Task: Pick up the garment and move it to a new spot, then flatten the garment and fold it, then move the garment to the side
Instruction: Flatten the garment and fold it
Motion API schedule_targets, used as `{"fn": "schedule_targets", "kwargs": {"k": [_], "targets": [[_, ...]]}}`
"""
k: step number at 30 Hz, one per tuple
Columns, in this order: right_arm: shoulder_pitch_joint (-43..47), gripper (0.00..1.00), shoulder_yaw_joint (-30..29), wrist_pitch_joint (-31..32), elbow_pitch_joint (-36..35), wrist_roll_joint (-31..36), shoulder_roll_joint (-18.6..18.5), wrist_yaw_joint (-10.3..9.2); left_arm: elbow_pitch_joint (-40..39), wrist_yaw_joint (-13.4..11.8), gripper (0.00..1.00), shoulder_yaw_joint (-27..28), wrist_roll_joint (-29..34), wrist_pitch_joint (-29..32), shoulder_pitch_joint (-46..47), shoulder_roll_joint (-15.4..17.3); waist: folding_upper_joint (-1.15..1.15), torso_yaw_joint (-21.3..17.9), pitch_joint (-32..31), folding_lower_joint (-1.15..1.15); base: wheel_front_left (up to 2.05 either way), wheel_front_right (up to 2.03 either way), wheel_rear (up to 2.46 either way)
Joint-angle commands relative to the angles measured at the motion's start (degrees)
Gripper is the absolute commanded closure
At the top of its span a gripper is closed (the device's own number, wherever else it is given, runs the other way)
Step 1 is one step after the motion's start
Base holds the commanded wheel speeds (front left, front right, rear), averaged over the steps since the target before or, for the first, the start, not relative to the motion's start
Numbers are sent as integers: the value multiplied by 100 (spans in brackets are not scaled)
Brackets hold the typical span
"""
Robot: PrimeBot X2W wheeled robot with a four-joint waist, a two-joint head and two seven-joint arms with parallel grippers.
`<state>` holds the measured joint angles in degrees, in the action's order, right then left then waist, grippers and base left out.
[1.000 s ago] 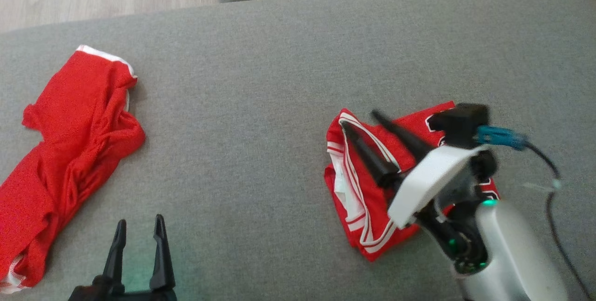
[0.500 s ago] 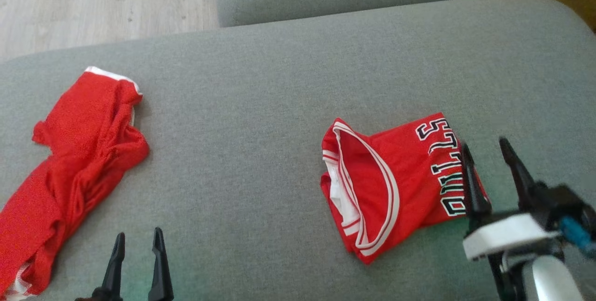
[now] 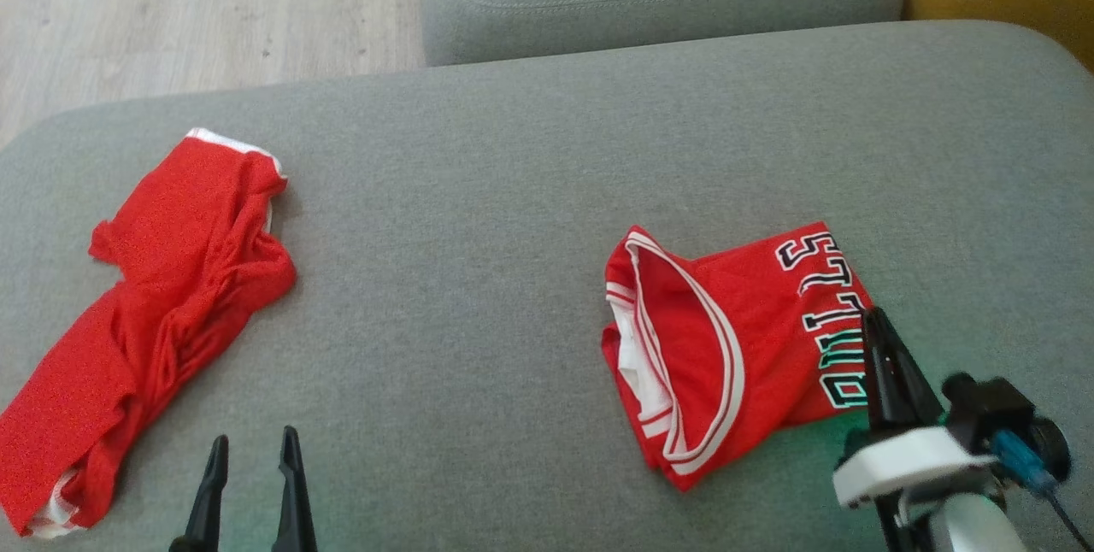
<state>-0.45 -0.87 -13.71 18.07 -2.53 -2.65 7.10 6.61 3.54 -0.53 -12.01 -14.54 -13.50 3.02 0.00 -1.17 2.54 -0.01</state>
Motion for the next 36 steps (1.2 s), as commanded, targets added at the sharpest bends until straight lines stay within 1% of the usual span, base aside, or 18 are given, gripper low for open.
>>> {"fn": "schedule_targets", "kwargs": {"k": [1,4,10,11,12,14,22,25,30,36], "targets": [[-431,100,211,-94,-57,20,-24,39,-207,5,0,187,64,-46,167,-14,0,55,56,1,0,0,0],[-687,100,341,-110,252,38,-24,39,-228,26,0,162,80,-46,213,-14,0,129,179,1,0,0,0],[-1211,100,911,-126,1257,-31,-23,39,-179,117,0,125,203,-46,330,-14,0,295,286,1,0,0,0],[-1211,100,911,-126,1257,-31,-23,39,-179,117,0,125,203,-46,330,-14,0,295,286,1,0,0,0],[-1314,100,1135,-127,1505,-10,-23,39,-172,145,0,148,233,-46,370,-14,0,365,295,1,0,0,0],[-1356,100,1338,-127,1681,-94,-23,39,-156,167,0,160,245,-46,413,-14,0,445,286,1,0,0,0],[-1408,100,2026,-128,1843,-413,-23,39,-149,252,0,210,291,-46,507,-14,0,607,296,1,0,0,0],[-1432,100,2183,-128,1893,-482,-23,39,-150,266,0,223,294,-46,515,-14,0,637,316,1,0,0,0],[-1569,100,2517,-129,2160,-647,-23,39,-116,282,0,217,274,-46,540,-14,0,718,366,1,0,0,0],[-1799,100,2965,-129,2476,-1030,-23,39,-91,272,0,202,239,-46,572,-14,0,792,388,1,0,0,0]]}}
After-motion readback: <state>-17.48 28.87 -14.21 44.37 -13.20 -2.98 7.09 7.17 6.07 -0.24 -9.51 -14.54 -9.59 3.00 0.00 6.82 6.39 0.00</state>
